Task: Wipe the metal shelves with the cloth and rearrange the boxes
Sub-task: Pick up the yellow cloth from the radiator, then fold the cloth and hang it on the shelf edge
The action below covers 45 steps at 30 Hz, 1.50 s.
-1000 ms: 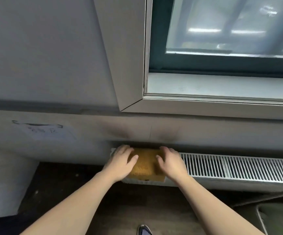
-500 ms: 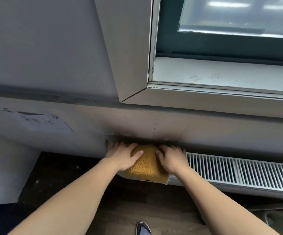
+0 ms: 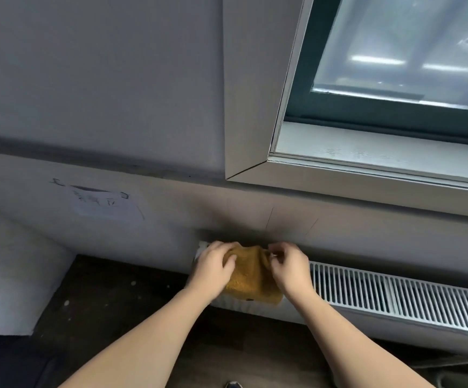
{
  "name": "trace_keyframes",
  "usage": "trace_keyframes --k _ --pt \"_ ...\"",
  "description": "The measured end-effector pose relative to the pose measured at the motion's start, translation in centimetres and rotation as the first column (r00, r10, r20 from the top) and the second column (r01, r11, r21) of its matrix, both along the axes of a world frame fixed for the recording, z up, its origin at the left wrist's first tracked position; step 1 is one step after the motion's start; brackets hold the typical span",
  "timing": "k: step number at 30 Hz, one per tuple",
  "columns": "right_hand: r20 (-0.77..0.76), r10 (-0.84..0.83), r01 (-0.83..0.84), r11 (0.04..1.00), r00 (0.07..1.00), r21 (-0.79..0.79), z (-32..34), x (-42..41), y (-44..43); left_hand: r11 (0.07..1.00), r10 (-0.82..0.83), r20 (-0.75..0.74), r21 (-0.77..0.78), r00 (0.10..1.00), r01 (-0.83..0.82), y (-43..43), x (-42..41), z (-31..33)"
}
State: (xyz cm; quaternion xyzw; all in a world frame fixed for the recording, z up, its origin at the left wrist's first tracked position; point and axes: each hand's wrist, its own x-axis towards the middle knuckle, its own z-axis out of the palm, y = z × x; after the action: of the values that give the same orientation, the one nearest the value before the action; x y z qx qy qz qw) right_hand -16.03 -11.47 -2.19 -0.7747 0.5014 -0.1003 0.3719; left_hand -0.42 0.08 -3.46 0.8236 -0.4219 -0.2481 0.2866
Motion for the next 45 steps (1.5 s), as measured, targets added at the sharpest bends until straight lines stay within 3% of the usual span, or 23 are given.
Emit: trace_keyframes --k 5,9,16,21,25,33,36,41,45 --pt "0.045 -0.009 0.006 0.998 0.999 0.061 4.4 1.4 2.3 0.965 0.163 -0.023 -0.205 0.986 -0.164 4.0 1.2 4.0" --pt "0.076 0.073 -0.079 0.994 0.994 0.074 9.8 4.9 5.4 0.921 0.298 0.037 -0.274 0.954 -0.277 9.0 4.3 8.6" --pt "0.310 0.269 -0.238 0.962 0.912 -0.135 22.2 15.9 15.2 0.766 0.502 0.141 -0.532 0.853 -0.362 20.8 12.2 20.1" --pt "0.428 0.430 -0.344 0.901 0.795 -0.265 30.5 22.6 24.9 0.655 0.624 0.194 -0.658 0.757 -0.372 32.1 17.3 29.1" --pt "0.501 0.578 -0.433 0.816 0.645 -0.384 36.3 27.5 32.7 0.587 0.707 0.239 -0.724 0.666 -0.363 41.7 20.0 35.3" --pt "0.496 0.758 -0.506 0.652 0.423 -0.565 43.9 34.9 47.0 0.475 0.809 0.184 -0.763 0.558 -0.439 58.3 21.6 42.6" --pt "0.503 0.801 -0.528 0.594 0.324 -0.607 46.1 36.8 51.2 0.451 0.849 0.226 -0.782 0.477 -0.431 62.8 21.6 44.4" --pt "0.513 0.829 -0.556 0.540 0.222 -0.632 48.5 40.5 56.4 0.365 0.897 0.177 -0.812 0.404 -0.455 67.7 22.3 47.3" --pt "0.513 0.846 -0.578 0.494 0.147 -0.650 50.4 43.7 58.5 0.382 0.913 0.254 -0.804 0.318 -0.455 69.6 23.8 50.0"
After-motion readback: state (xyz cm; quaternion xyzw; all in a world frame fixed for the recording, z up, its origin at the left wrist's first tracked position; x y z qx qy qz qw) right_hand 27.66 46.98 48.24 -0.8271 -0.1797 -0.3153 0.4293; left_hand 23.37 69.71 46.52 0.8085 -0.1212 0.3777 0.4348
